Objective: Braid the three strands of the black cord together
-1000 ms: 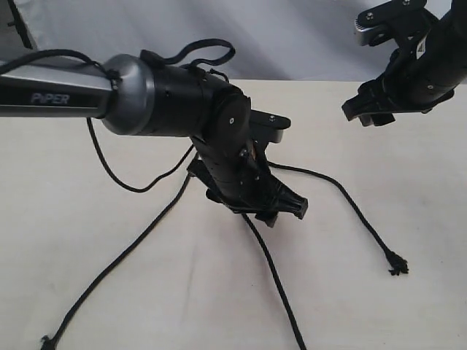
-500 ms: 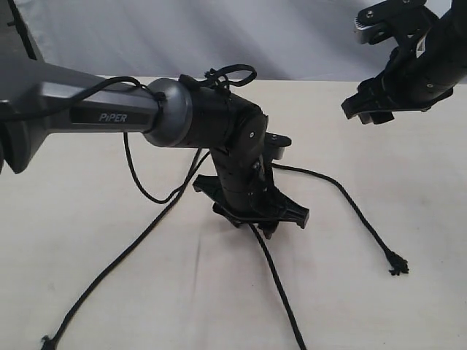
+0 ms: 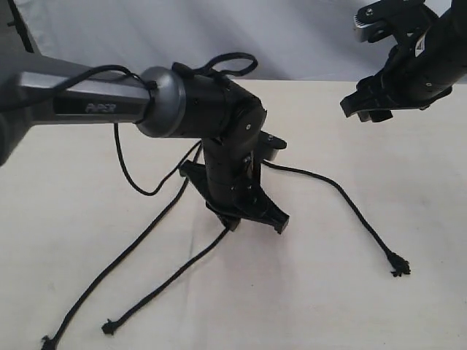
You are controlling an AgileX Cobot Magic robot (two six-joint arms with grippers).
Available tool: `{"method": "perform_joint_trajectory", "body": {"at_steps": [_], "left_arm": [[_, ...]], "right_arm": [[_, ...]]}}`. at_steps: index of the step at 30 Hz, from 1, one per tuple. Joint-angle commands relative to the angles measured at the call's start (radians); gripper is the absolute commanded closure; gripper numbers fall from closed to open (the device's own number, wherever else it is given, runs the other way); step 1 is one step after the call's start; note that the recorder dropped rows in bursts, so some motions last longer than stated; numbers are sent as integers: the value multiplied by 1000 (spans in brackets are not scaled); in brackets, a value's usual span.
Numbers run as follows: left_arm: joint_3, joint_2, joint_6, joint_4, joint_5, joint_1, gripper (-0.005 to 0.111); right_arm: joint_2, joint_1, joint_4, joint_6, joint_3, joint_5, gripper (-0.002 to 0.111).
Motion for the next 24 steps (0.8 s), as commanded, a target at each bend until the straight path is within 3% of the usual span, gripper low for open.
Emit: {"method": "perform_joint_trajectory", "body": {"at_steps": [1,5,12,16,24], "left_arm": [[-3,-107,-13,131,59,26,106],[-3,-178,-43,221,123,71,106],[-1,-215,-48,276,181,227,106],[47,-213,-48,276,112,317,106],[243,-211,-35,276,-158,382,106]], "right_arm": [[-8,-3,-5,6,3,-9,49],[-8,-3,-5,6,3,-9,49],[-8,-3,-5,33,3,-28,49],[-8,-3,-5,33,3,-28,49],[16,-3,-5,32,3,-28,49]]}}
